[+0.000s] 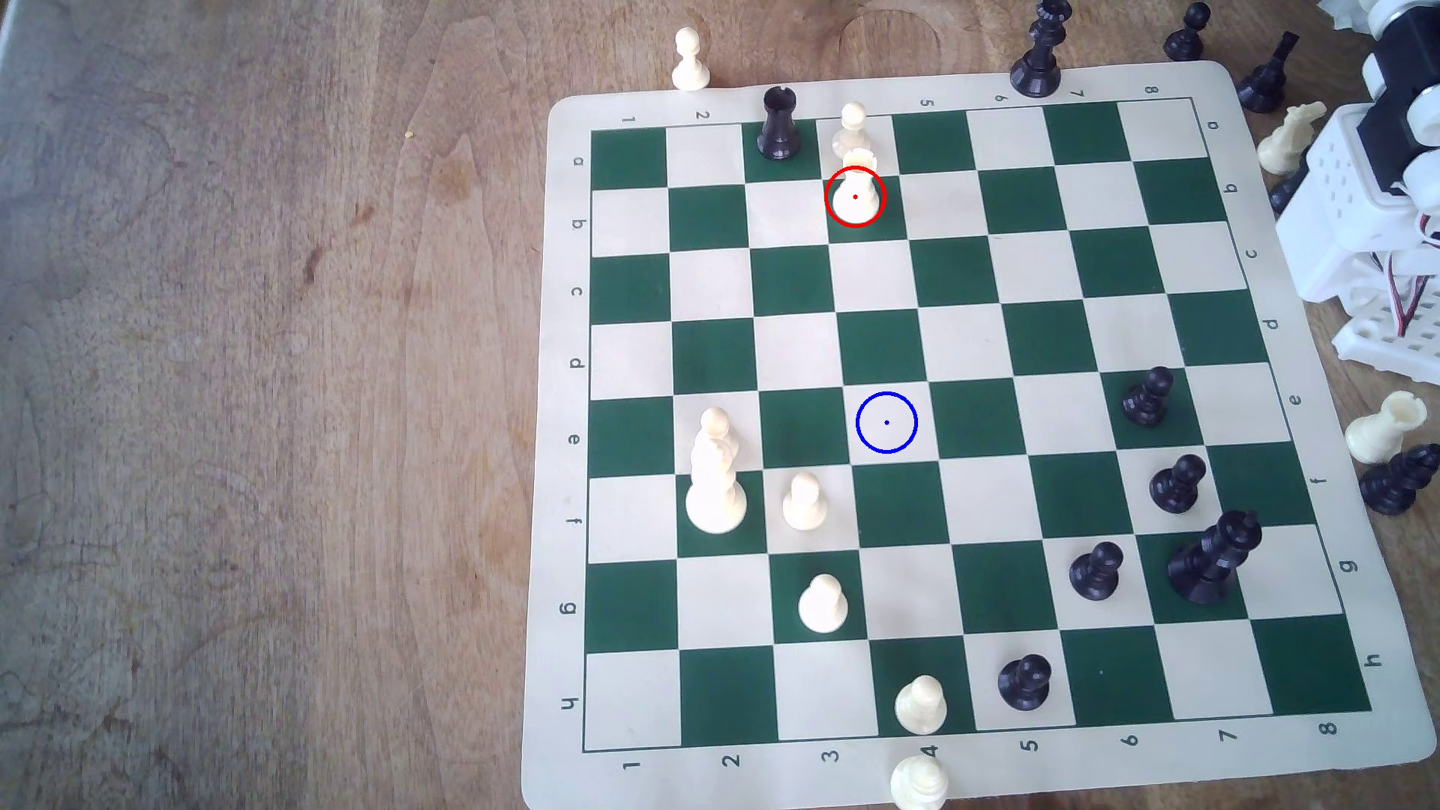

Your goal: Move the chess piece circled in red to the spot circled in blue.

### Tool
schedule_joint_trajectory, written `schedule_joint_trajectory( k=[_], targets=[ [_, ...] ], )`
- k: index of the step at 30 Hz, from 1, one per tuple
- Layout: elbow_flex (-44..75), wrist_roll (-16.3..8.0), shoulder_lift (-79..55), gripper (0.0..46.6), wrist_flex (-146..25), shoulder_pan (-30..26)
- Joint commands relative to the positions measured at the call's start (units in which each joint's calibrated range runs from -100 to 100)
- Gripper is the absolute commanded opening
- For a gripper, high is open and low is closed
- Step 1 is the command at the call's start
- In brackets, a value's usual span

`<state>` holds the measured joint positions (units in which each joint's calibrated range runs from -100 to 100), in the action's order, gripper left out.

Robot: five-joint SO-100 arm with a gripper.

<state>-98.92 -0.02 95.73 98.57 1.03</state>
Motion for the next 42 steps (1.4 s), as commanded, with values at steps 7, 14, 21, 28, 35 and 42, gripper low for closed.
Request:
schedule_joint_trajectory(
  k=[7, 14, 21, 28, 35, 42],
  targets=[
    [-1.0, 0.2, 0.1, 0.2, 1.2, 0.3],
    [-1.0, 0.2, 0.1, 0.2, 1.2, 0.3],
    [-1.0, 0.2, 0.1, 0.2, 1.2, 0.3],
    [-1.1, -0.4, 0.1, 0.2, -5.7, -4.4],
    [-1.1, 2.4, 0.1, 0.2, -37.2, -6.1],
    [-1.1, 6.7, 0.0, 0.1, -73.8, 0.6]
  ],
)
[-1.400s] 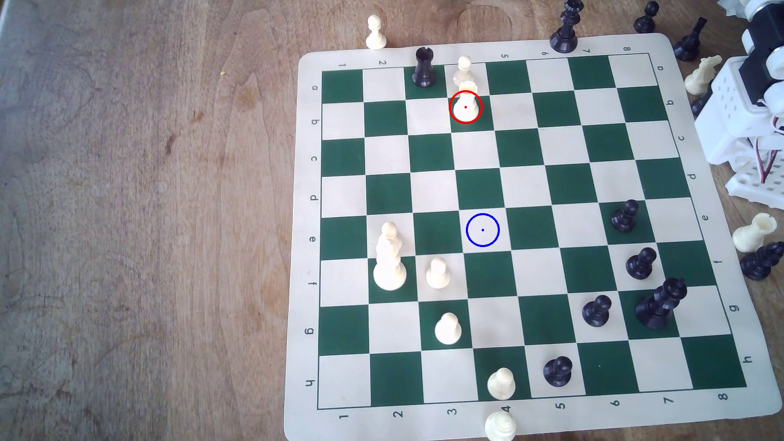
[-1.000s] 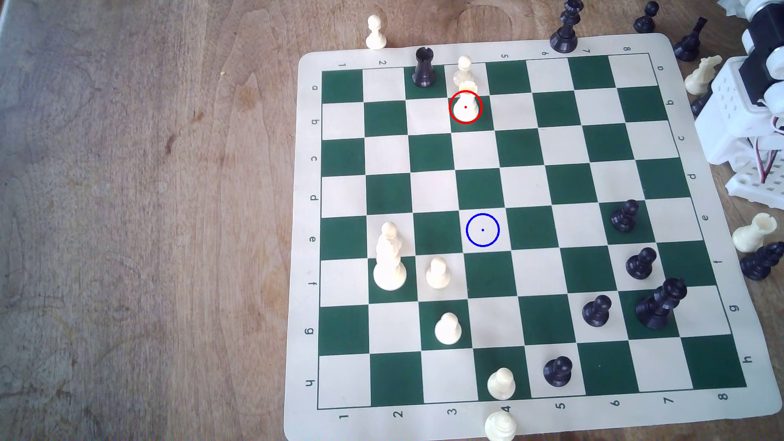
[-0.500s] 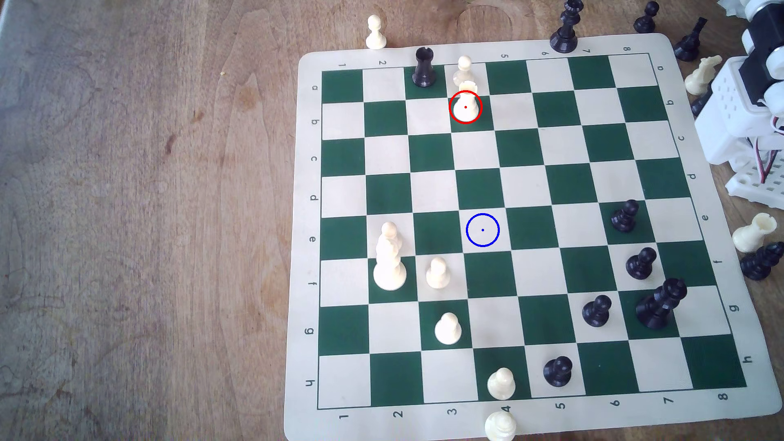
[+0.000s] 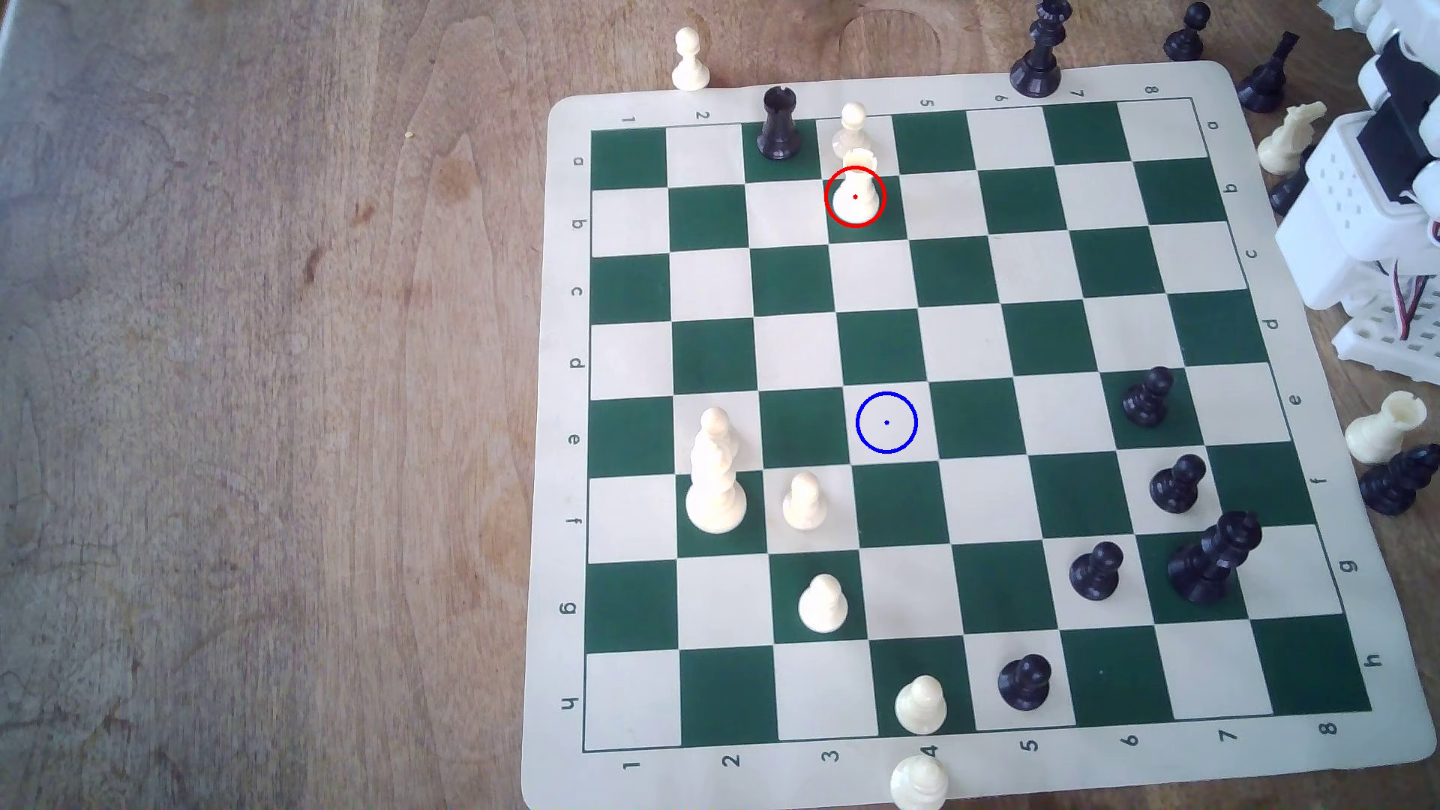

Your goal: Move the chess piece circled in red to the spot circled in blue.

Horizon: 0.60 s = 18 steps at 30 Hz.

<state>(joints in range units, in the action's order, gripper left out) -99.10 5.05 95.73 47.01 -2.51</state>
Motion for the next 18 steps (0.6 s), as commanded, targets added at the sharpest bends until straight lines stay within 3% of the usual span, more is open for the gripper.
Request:
schedule_joint_trajectory(
  k=[1, 7, 10, 15, 18],
  targets=[
    [-0.8, 1.4, 0.0, 0.2, -30.1, 5.7],
    [2.5, -0.6, 0.0, 5.1, -53.5, 11.0],
    [9.7, -0.9, -0.1, 5.1, -70.3, 12.0],
    [20.0, -4.2, -8.8, 11.9, -79.6, 12.0],
    [27.1, -4.9, -15.9, 11.7, -83.4, 12.0]
  ],
)
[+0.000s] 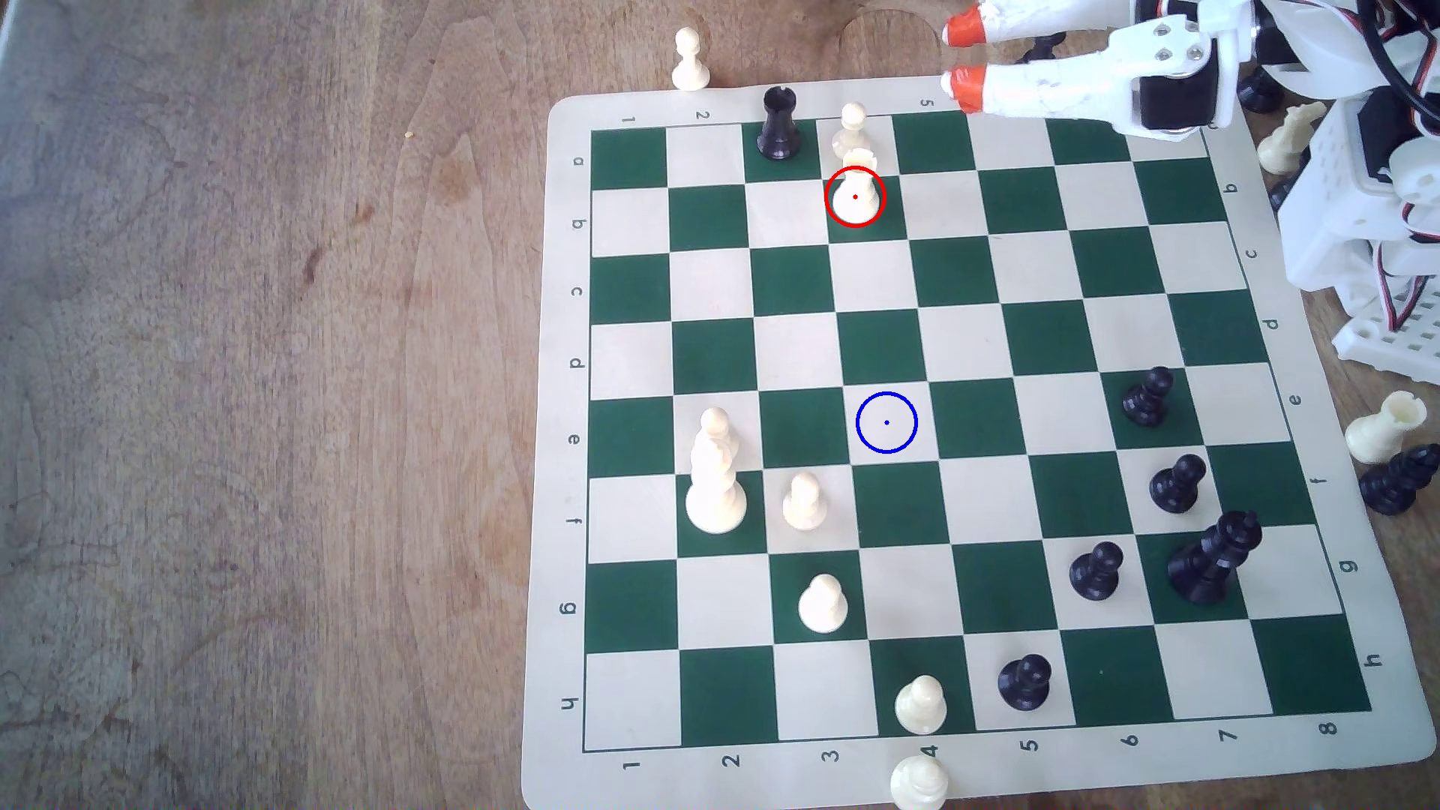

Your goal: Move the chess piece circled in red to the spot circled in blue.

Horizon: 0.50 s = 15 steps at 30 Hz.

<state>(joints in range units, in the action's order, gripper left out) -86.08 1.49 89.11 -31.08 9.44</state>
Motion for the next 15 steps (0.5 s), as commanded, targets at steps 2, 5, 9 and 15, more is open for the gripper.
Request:
schedule_joint_trajectory(
  k=[2, 5, 9, 15],
  targets=[
    [22.5, -2.2, -17.9, 13.7, -8.9, 0.0],
    [33.0, -4.1, -29.8, 16.2, -12.4, 1.0],
    [45.8, -6.3, -44.2, 16.6, -17.1, 2.4],
    [58.5, -7.2, -62.4, 15.9, -23.3, 4.4]
  ],
)
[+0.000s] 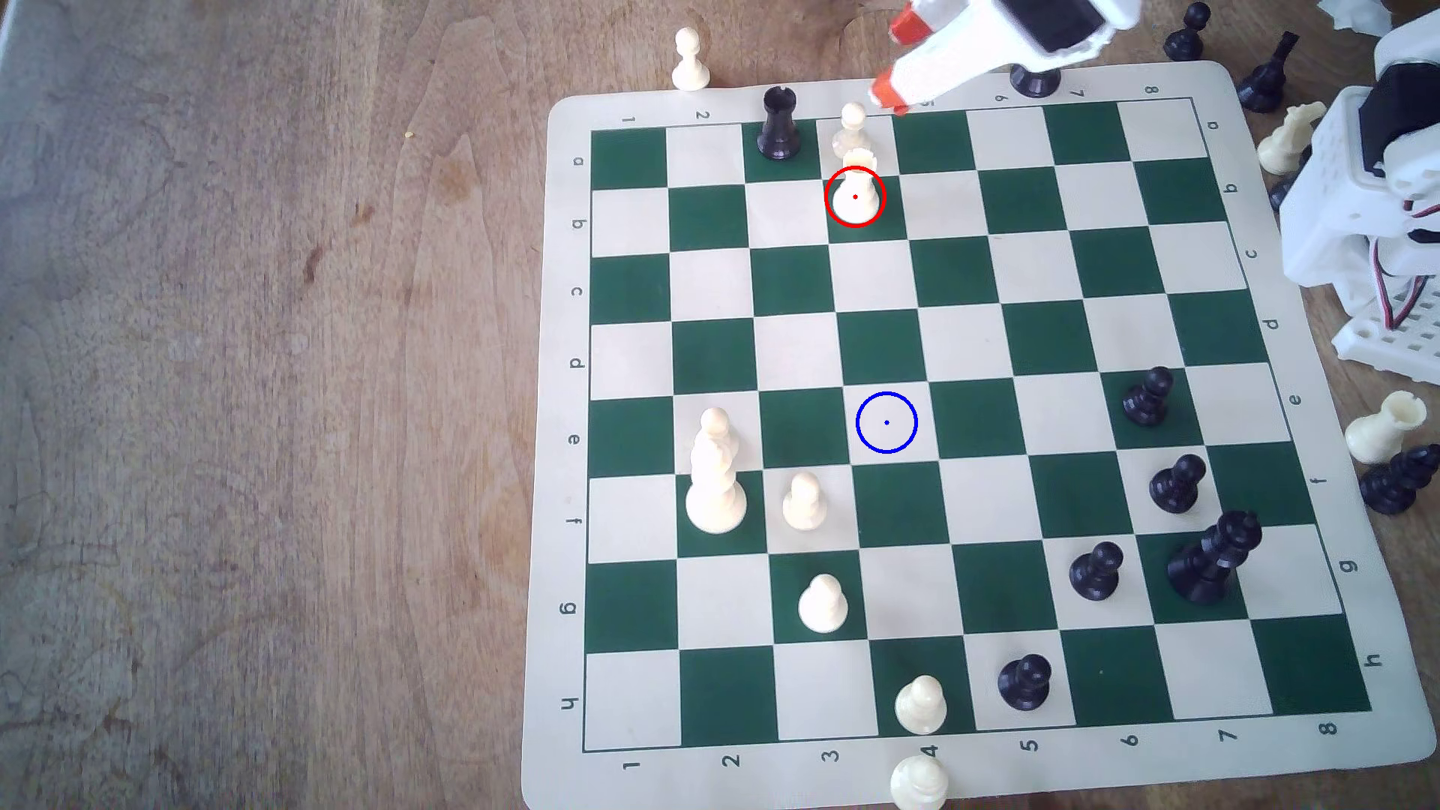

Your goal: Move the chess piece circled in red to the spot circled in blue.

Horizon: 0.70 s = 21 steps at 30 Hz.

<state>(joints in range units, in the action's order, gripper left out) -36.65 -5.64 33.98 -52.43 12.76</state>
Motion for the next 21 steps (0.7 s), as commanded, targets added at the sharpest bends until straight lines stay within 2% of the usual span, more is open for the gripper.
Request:
schedule_joint_trajectory(
  k=[1, 4, 8, 21],
  targets=[
    [9.6, 0.0, -8.4, 15.8, -2.8, 1.4],
    [10.0, 1.3, -12.3, 15.4, -4.8, 2.7],
    [10.0, 1.8, -15.0, 15.8, -4.5, 4.4],
    [6.5, 0.0, -20.2, 16.4, 2.6, 3.3]
  ],
)
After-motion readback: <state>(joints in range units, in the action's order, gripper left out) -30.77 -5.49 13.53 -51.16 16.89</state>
